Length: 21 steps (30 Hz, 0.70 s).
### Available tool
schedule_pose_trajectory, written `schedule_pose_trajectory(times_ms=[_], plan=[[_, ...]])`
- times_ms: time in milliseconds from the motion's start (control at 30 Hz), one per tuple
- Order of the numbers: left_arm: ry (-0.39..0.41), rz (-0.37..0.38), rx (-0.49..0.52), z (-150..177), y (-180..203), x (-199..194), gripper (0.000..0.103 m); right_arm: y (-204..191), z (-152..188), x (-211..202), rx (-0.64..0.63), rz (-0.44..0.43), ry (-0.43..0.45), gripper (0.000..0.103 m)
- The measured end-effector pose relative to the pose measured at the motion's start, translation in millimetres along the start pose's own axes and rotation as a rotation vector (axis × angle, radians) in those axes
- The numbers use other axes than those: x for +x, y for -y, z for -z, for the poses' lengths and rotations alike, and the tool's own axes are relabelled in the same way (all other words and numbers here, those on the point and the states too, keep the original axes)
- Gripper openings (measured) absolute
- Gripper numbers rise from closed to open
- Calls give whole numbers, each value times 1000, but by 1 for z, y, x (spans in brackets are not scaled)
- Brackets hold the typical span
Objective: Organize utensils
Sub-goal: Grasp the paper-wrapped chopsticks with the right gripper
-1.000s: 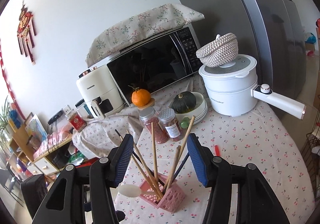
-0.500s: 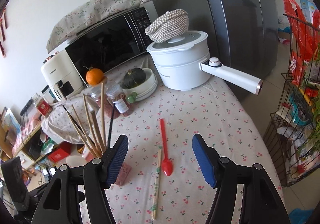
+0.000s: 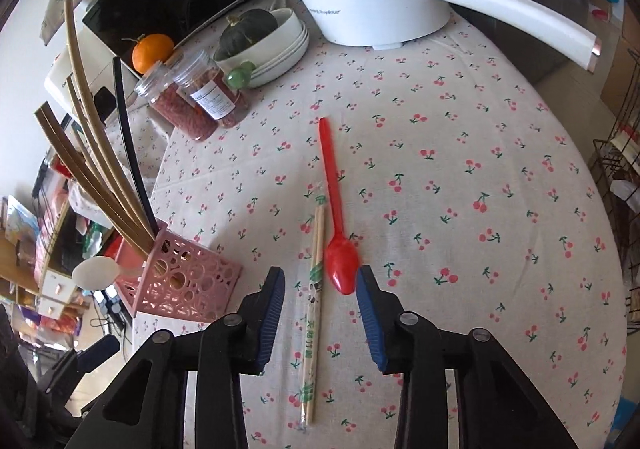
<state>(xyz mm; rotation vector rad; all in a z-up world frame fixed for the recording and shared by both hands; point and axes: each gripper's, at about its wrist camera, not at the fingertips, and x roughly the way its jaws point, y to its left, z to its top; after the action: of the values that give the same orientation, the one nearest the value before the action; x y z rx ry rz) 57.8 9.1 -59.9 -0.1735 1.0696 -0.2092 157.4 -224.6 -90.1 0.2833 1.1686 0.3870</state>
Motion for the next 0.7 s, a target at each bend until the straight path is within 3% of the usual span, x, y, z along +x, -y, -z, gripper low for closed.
schedule_pose_trajectory(times_ms=[100,200,400,600,700], plan=[[-7,6,-3,-2,-2,1,82,-7,-8,24,-11,-25,-36,20],[-12,11,-6,-3,-3,2,82,-13,-15,46,-20,-9,-55,18],[-20,17,-4,-3,-4,3,82,-20,-22,80,-57,125,-79,15],[-31,17,18,1,-2,5,82,-43,-16,86,-221,268,-54,11],[-37,17,22,2,0,5,82,-42,-11,82,-211,257,-80,5]])
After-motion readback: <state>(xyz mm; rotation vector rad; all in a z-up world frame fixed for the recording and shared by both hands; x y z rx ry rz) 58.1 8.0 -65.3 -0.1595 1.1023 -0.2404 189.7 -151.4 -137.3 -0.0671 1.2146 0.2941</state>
